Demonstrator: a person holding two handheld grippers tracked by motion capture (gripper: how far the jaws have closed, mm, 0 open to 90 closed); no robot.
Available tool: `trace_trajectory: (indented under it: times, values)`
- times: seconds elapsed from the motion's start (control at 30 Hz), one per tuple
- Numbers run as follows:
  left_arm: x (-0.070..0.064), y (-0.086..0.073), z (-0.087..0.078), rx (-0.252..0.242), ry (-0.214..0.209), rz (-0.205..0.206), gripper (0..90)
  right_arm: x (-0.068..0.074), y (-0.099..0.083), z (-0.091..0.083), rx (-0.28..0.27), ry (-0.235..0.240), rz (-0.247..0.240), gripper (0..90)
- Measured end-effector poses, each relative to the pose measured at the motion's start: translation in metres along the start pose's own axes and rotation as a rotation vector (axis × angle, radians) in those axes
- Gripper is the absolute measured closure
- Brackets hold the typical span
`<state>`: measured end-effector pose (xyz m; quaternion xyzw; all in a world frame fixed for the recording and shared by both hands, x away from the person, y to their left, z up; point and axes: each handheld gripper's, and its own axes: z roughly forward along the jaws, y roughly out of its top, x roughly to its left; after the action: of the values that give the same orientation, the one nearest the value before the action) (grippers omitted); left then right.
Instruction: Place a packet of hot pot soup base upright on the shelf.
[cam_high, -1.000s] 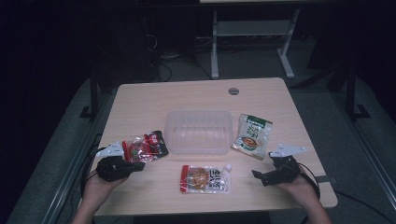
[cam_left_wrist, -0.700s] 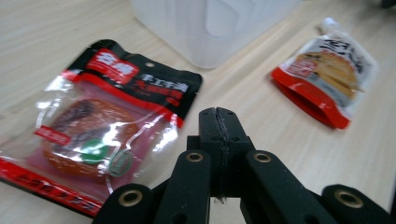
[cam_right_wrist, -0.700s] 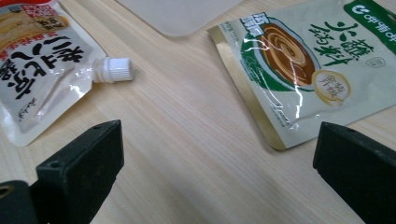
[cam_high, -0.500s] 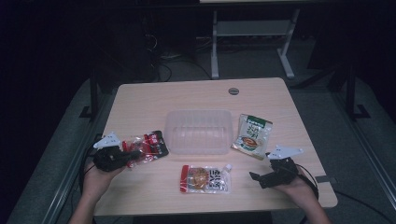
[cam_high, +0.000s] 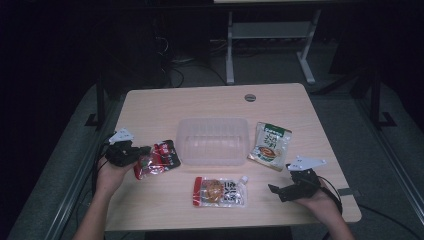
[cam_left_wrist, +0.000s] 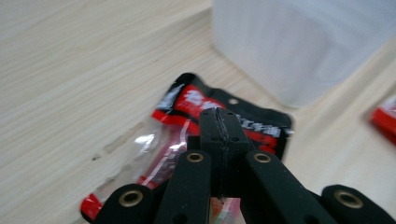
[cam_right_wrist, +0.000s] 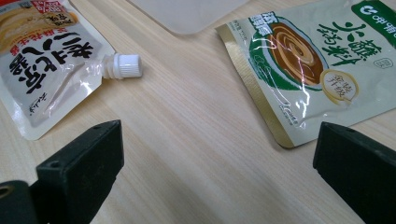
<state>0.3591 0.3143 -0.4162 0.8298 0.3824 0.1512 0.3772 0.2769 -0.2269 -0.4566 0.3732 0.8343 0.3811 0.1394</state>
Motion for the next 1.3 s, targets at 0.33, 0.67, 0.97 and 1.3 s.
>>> trace_trajectory:
  times: [0.33,0.67,0.97,1.3]
  values:
    - [0.022,-0.004,0.022,0.032,0.071,-0.035,89.9,0.001,0.000,0.000,-0.007,0.002,-0.003,1.5]
    - [0.028,-0.018,0.031,0.104,0.080,-0.052,89.8,0.000,-0.001,0.000,-0.012,0.005,-0.008,1.5]
    - [0.018,-0.017,0.030,0.124,0.027,-0.018,89.8,0.001,-0.001,-0.001,-0.015,0.007,-0.005,1.5]
    - [0.000,-0.022,0.019,0.175,-0.026,0.006,89.9,0.001,-0.001,-0.001,-0.016,0.006,-0.003,1.5]
